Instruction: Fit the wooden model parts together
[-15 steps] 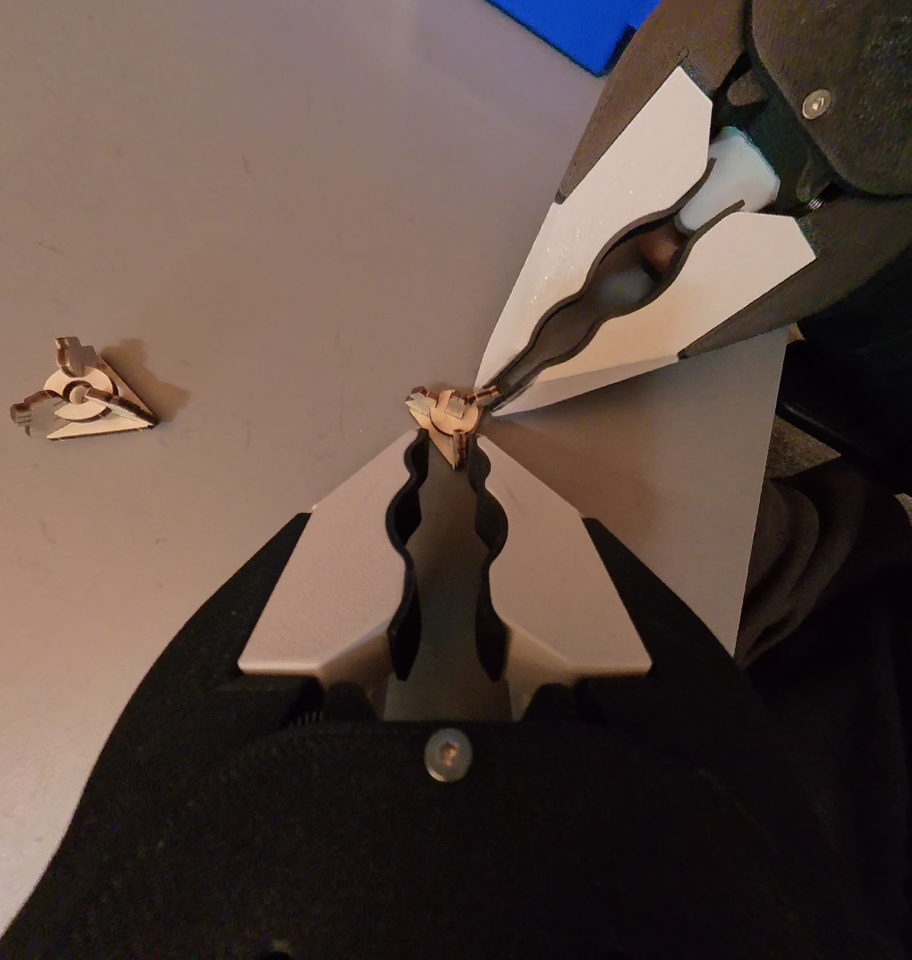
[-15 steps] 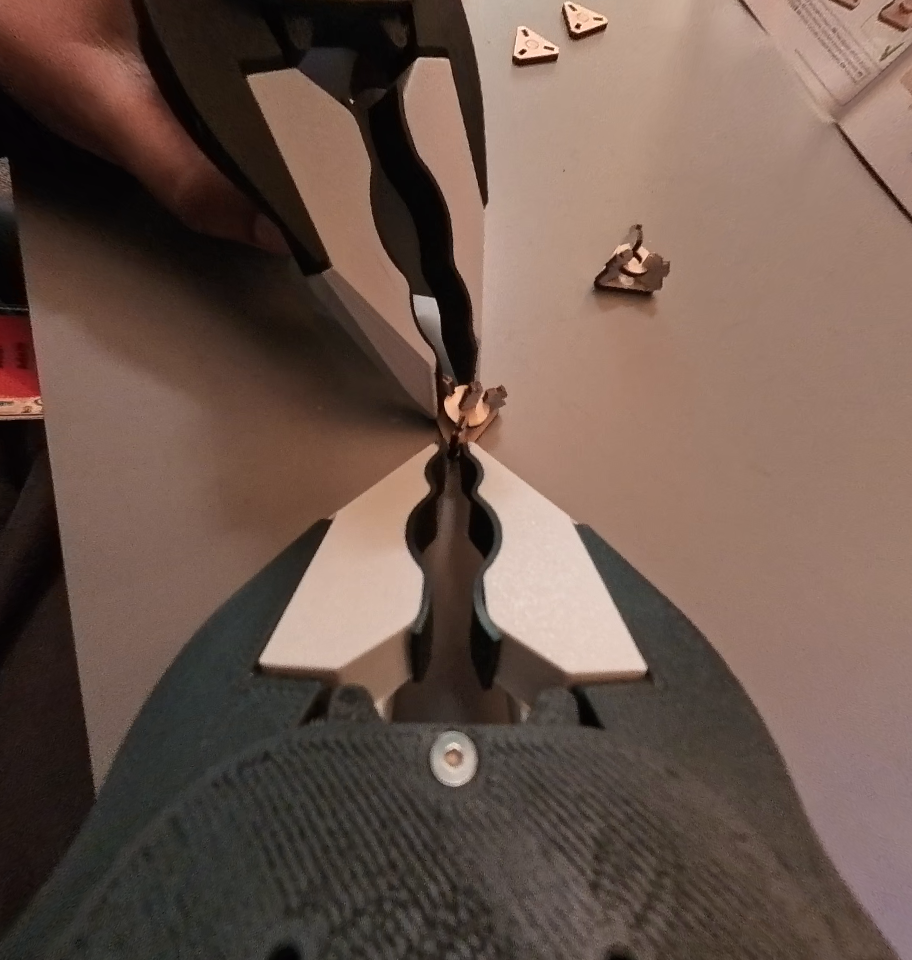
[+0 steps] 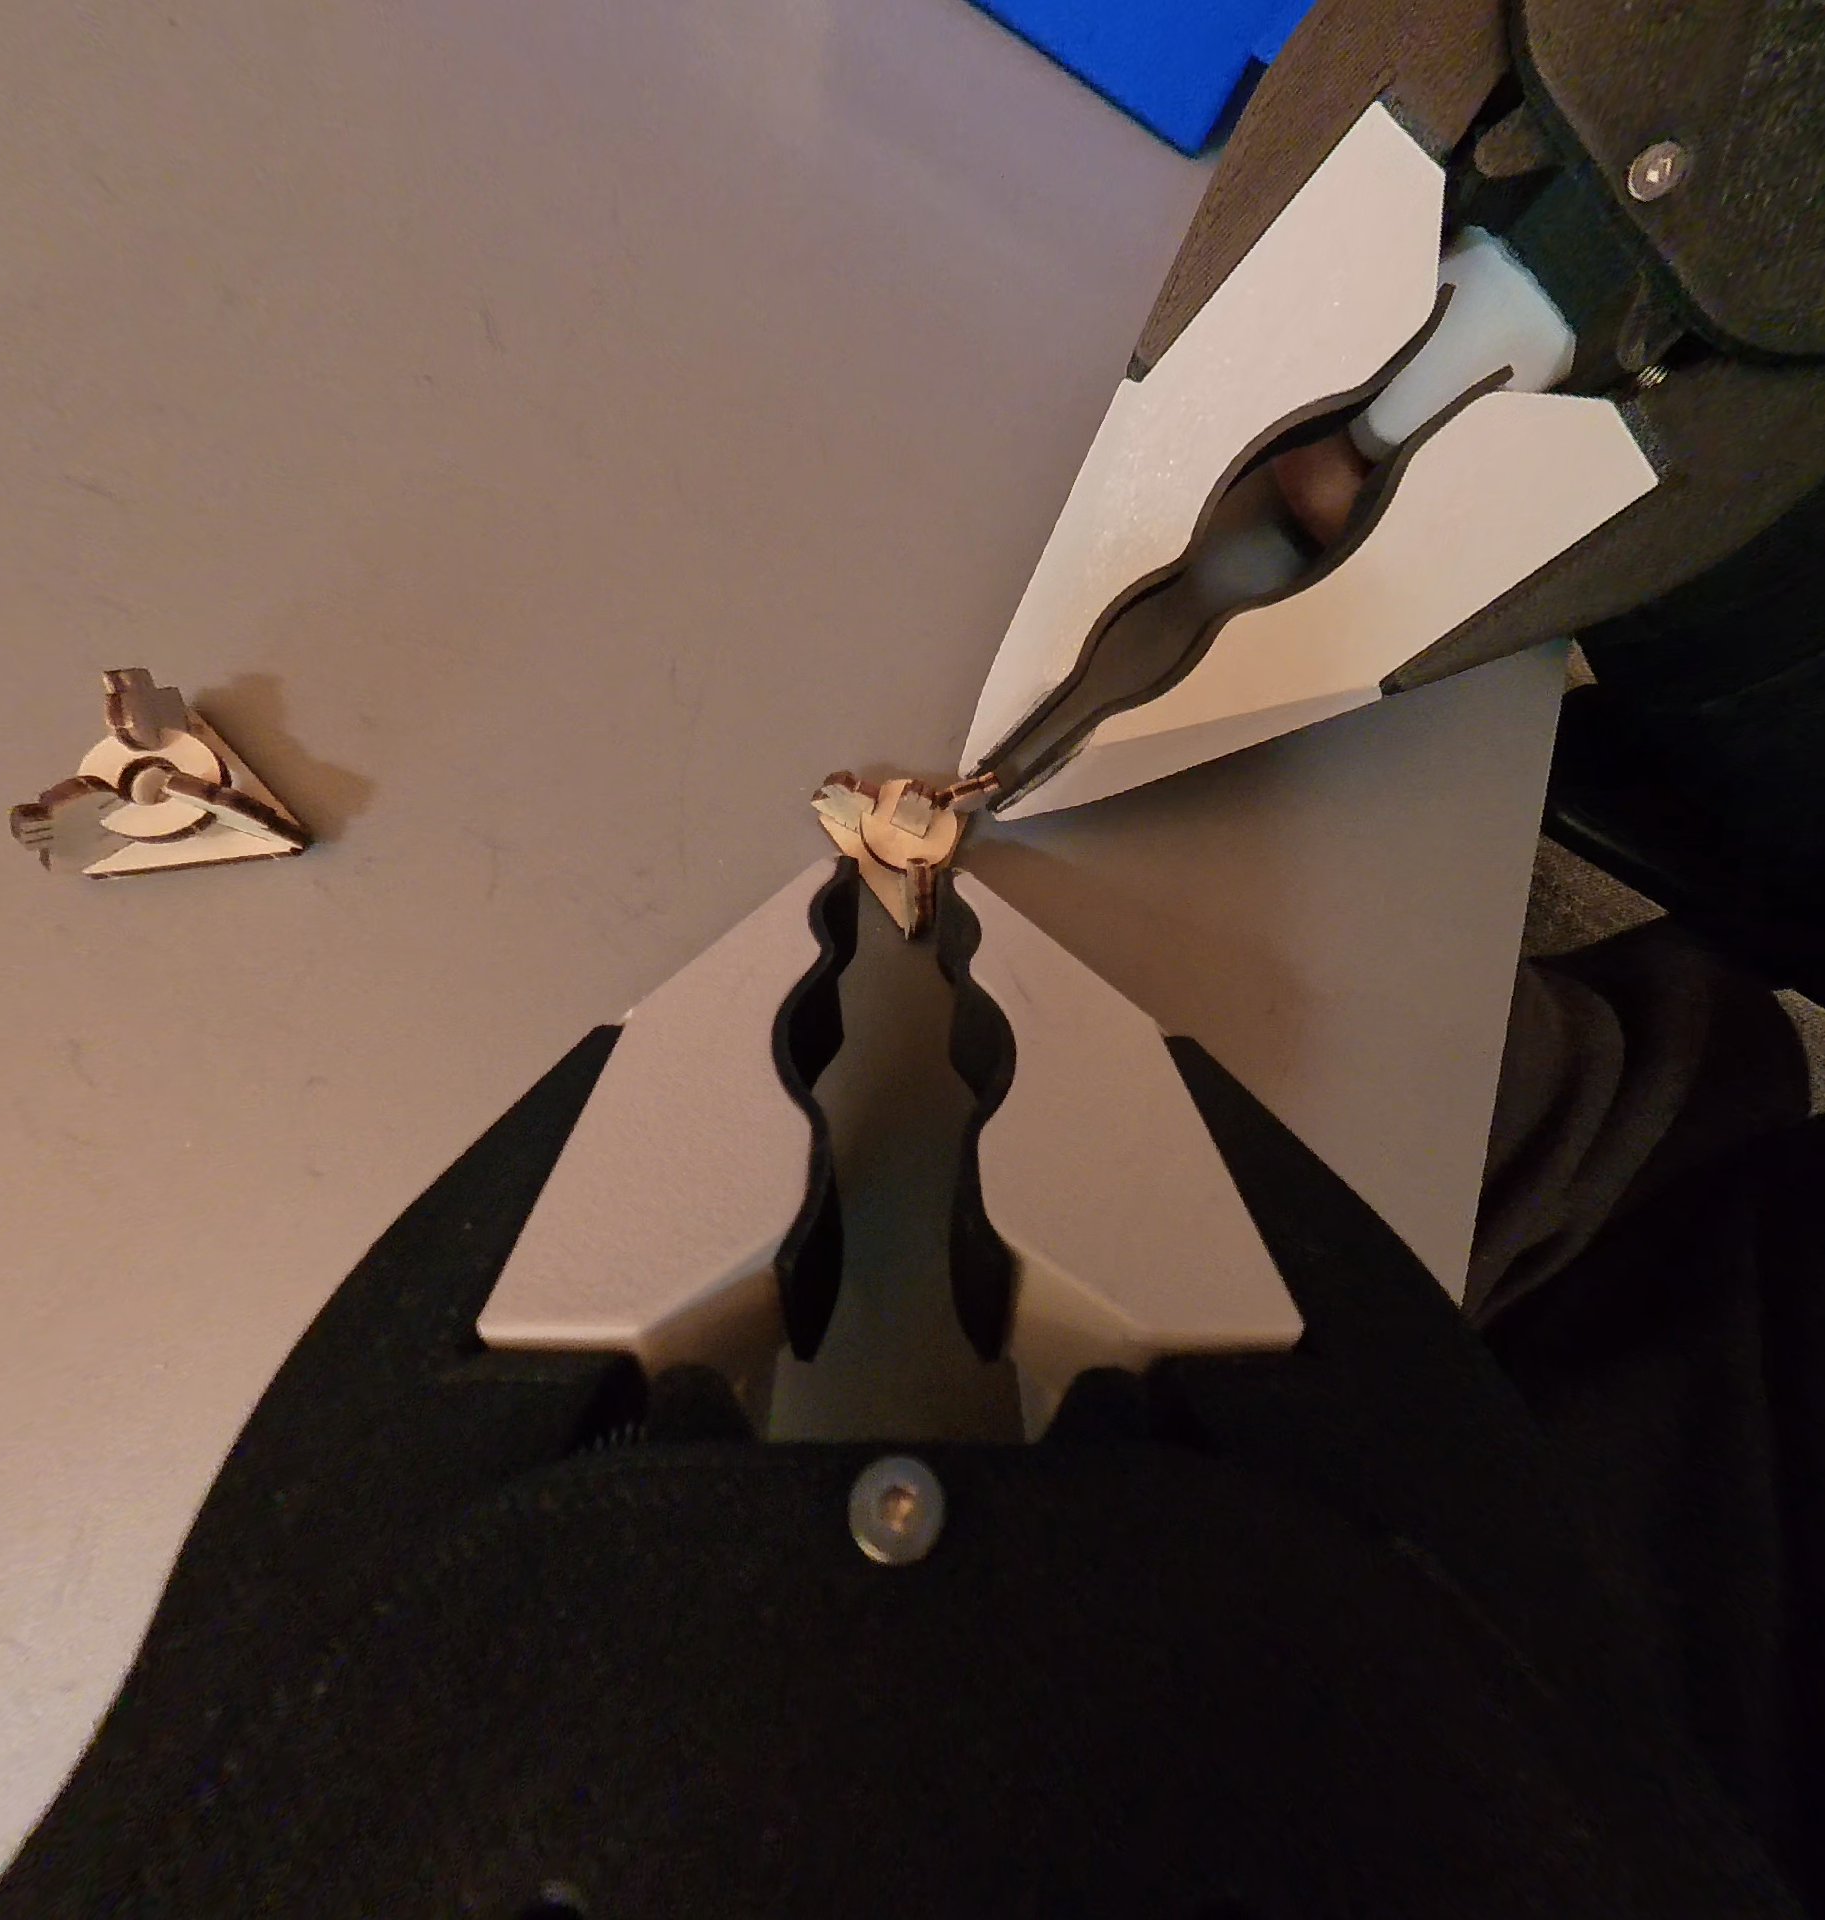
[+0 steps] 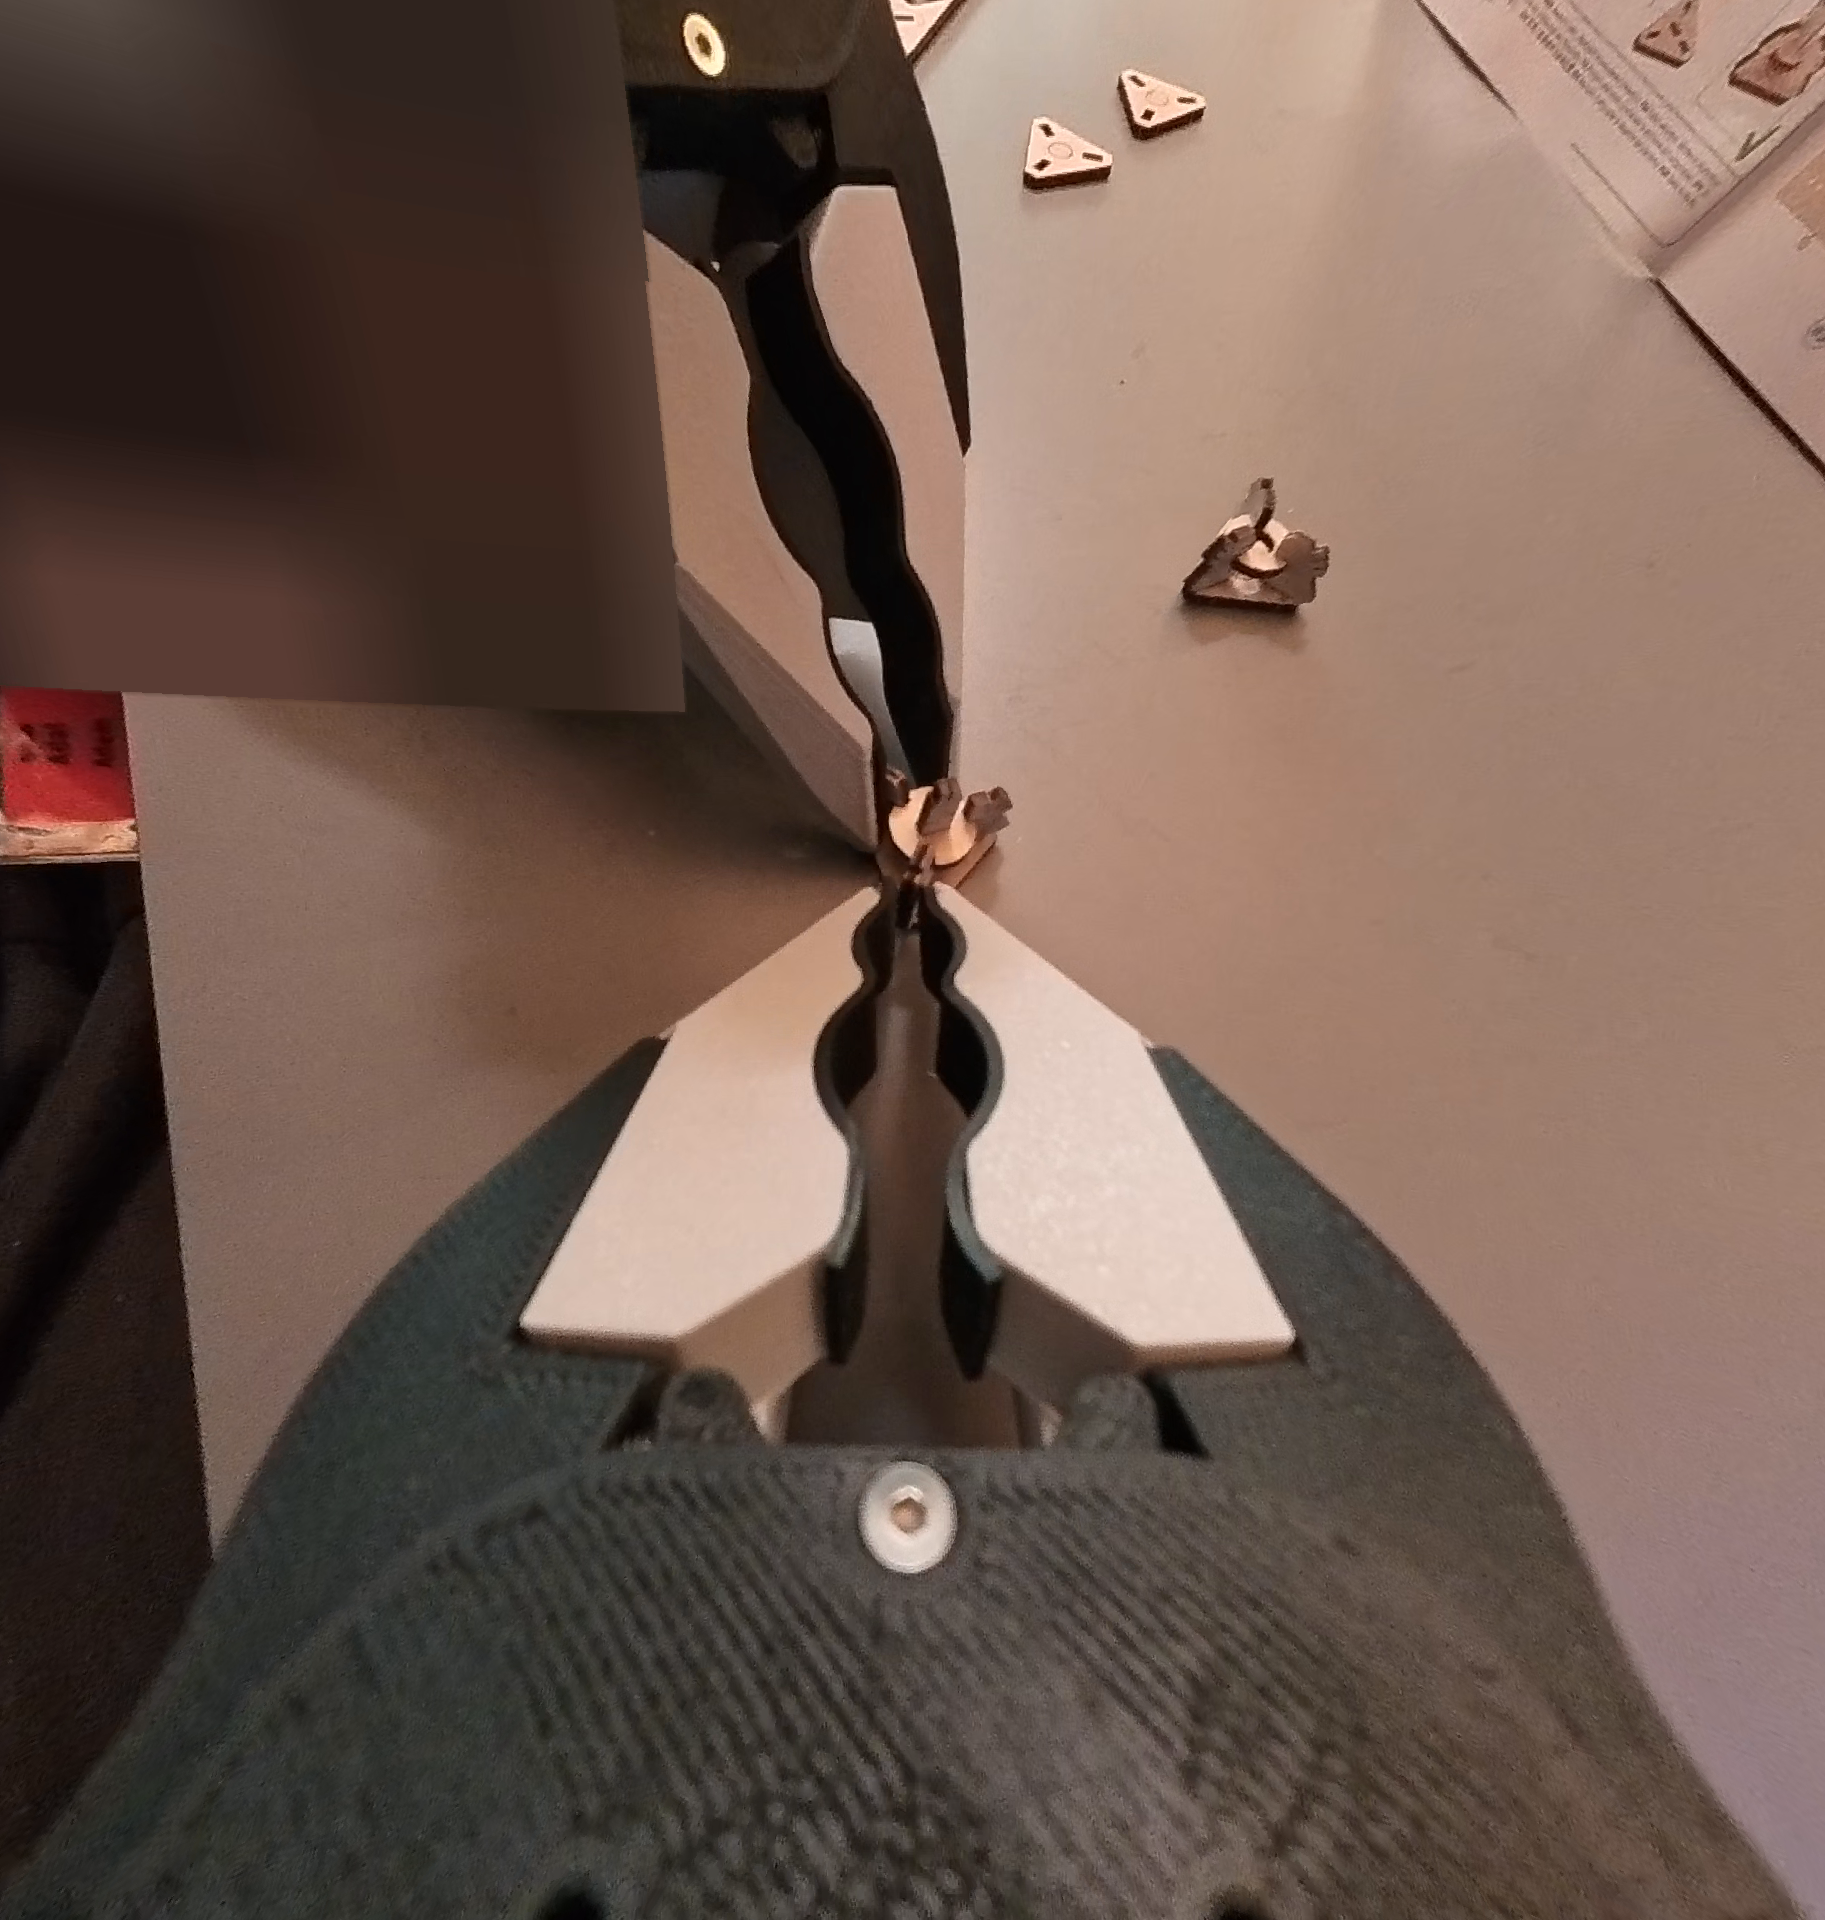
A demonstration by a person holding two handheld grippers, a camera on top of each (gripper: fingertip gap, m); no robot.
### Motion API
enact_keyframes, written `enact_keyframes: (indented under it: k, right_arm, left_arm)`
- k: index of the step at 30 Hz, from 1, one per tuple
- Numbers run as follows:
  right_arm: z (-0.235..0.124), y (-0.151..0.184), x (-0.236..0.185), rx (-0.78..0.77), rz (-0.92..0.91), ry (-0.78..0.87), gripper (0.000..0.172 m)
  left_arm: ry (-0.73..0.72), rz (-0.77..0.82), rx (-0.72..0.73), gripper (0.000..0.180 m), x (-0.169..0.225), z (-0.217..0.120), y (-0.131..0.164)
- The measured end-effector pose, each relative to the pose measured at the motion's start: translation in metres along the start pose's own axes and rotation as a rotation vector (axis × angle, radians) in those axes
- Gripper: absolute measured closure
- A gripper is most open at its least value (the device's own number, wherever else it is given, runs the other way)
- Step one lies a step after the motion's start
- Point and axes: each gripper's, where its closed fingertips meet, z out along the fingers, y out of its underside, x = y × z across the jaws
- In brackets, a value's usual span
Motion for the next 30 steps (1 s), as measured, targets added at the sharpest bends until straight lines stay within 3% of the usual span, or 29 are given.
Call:
enact_keyframes:
  k: [30]
  right_arm:
    - [0.0011,0.0016,0.0013,-0.005,0.014,-0.057,0.17]
  left_arm:
    - [0.016,-0.025,0.003,0.168,-0.0007,-0.0005,-0.0002]
